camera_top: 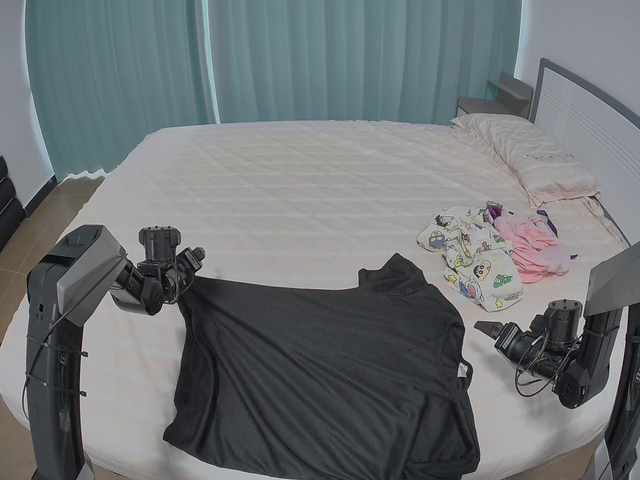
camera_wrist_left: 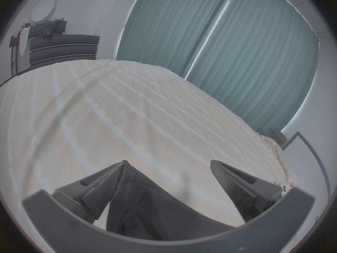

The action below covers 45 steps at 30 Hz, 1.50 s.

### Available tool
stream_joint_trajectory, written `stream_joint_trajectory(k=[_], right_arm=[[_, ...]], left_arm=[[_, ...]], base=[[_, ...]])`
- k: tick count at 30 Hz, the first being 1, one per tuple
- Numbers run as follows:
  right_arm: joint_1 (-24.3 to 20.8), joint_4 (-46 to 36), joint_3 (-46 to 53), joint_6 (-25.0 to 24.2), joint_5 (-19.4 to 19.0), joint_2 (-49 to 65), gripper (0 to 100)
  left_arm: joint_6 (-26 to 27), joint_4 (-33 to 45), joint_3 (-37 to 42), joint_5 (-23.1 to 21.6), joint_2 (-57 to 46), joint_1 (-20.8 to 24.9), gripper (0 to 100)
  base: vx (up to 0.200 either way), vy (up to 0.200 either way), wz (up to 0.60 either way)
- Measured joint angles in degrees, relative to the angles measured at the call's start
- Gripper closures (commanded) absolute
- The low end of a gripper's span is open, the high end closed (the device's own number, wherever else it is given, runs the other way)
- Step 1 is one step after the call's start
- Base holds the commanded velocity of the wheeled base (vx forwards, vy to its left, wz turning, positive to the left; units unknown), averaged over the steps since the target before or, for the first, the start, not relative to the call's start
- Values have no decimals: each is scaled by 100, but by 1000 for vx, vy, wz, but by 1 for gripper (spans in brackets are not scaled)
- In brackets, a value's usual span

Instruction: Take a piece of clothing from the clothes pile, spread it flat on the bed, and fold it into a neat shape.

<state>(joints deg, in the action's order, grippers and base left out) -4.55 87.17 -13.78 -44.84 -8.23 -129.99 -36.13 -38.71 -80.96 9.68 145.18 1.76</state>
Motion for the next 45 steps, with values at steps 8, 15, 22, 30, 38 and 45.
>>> stream_joint_trajectory(k=[8,15,22,30,38,45], right_arm=[[-90,162,165,9,-2,-9,0],[-204,180,262,11,0,-46,0],[-241,180,319,11,0,-68,0],[-262,183,372,12,0,-68,0],[-317,183,457,66,5,-57,0],[-413,180,566,100,11,-46,0]], left_arm=[[-73,-43,1101,-701,-786,-35,0],[-157,45,1859,-1509,-1582,-41,0],[-183,241,2196,-1559,-1915,-61,0],[-563,-13,3601,-1646,-2382,35,0],[-1207,-569,5525,-1692,-3224,444,0],[-1458,-1040,6693,-1654,-3696,778,0]], base=[[0,0,0],[0,0,0],[0,0,0],[0,0,0],[-125,0,0],[-200,0,0]])
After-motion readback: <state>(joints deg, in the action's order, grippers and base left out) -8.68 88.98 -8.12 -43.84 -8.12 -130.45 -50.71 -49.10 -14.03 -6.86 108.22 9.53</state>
